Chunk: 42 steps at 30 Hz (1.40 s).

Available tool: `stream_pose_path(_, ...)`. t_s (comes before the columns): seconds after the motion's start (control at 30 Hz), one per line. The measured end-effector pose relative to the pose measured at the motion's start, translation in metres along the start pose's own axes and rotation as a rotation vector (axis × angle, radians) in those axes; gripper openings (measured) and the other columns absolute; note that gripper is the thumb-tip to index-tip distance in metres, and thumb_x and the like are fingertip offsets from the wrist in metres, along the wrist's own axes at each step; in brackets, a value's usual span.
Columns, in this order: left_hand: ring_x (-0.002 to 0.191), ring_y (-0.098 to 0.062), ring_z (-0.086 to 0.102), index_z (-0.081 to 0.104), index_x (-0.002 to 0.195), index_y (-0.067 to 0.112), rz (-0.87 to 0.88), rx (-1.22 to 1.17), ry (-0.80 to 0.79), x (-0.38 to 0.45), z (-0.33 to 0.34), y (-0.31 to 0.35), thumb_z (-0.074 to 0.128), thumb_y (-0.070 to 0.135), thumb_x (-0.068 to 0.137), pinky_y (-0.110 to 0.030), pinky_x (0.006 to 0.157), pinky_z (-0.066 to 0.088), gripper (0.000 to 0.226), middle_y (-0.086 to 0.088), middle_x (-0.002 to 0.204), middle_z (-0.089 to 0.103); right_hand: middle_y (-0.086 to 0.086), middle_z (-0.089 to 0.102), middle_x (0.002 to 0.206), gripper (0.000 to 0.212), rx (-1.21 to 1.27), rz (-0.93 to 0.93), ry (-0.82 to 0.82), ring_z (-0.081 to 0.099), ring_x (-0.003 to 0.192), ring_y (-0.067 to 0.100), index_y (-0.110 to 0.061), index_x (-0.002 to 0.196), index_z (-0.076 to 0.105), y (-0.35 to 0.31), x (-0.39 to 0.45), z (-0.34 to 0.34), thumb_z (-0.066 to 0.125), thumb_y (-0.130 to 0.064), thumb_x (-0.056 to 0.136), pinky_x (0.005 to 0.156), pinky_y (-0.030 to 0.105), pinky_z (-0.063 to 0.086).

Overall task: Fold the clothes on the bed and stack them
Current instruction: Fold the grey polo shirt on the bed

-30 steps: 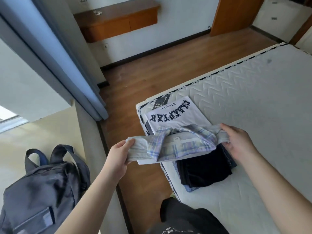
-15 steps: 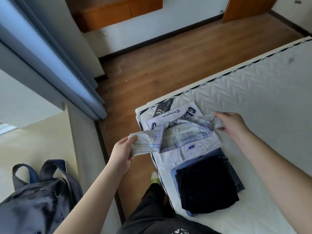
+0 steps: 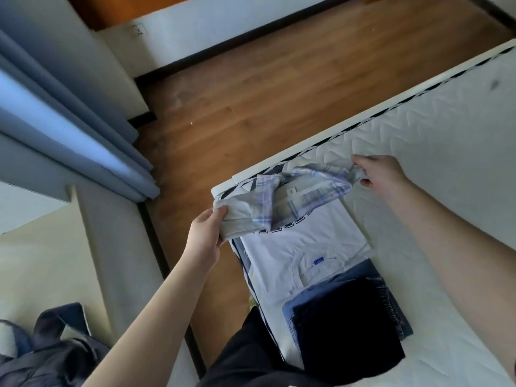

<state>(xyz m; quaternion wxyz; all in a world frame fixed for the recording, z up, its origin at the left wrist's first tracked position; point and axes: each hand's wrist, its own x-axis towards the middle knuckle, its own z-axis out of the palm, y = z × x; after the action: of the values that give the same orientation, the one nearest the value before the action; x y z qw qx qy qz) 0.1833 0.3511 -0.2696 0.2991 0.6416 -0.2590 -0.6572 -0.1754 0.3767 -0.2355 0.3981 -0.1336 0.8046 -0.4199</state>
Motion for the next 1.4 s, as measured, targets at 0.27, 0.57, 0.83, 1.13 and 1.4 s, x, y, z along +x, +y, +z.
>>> stream_pose_path(0.27, 0.084, -0.028, 0.064, 0.068, 0.091, 0.013, -0.292, 0.162, 0.012, 0.035, 0.027, -0.1, 0.067, 0.024, 0.09, -0.045, 0.085, 0.056, 0.011, -0.012, 0.094, 0.067, 0.013, 0.06, 0.078, 0.02, -0.242, 0.083, 0.056, 0.056, 0.062, 0.022, -0.002, 0.088, 0.069, 0.094, 0.06, -0.005, 0.071, -0.022, 0.086, 0.046, 0.021, 0.054)
stream_pose_path(0.57, 0.079, -0.022, 0.069, 0.068, 0.093, 0.015, -0.448, 0.246, 0.01, 0.044, 0.04, -0.2, 0.064, 0.024, 0.092, -0.026, 0.056, 0.054, 0.01, -0.008, 0.091, 0.071, 0.016, 0.07, 0.093, 0.036, -0.432, 0.155, 0.077, 0.065, 0.074, 0.027, -0.005, 0.113, 0.07, 0.208, 0.089, -0.017, 0.068, -0.031, 0.088, 0.069, 0.029, 0.048)
stream_pose_path(0.83, 0.088, -0.024, 0.072, 0.067, 0.1, 0.002, -0.445, 0.428, -0.005, 0.057, 0.033, -0.262, 0.064, 0.027, 0.093, -0.032, 0.072, 0.061, 0.025, -0.011, 0.098, 0.073, 0.009, 0.068, 0.101, 0.043, -0.438, 0.167, 0.08, 0.064, 0.083, 0.025, -0.007, 0.12, 0.066, 0.282, 0.103, -0.029, 0.072, -0.032, 0.086, 0.084, 0.046, 0.057)
stream_pose_path(1.13, 0.078, -0.023, 0.064, 0.056, 0.104, 0.016, -0.239, 1.057, 0.003, 0.065, 0.034, -0.302, 0.055, 0.039, 0.093, -0.038, 0.071, 0.057, 0.025, 0.001, 0.086, 0.064, 0.009, 0.065, 0.12, 0.031, -0.512, 0.06, 0.124, 0.06, 0.109, 0.028, -0.011, 0.123, 0.058, 0.332, 0.098, -0.025, 0.053, -0.012, 0.092, 0.082, 0.026, 0.041)
stream_pose_path(1.4, 0.124, -0.027, 0.046, 0.049, 0.129, 0.015, 0.653, 1.473, -0.121, 0.075, 0.053, -0.303, 0.051, 0.03, 0.094, -0.041, 0.105, 0.033, 0.038, -0.005, 0.13, 0.05, 0.012, 0.035, 0.154, 0.053, -0.81, -0.429, 0.034, 0.029, 0.143, 0.029, -0.006, 0.148, 0.033, 0.345, 0.041, 0.026, 0.046, -0.025, 0.1, 0.116, 0.045, 0.025)
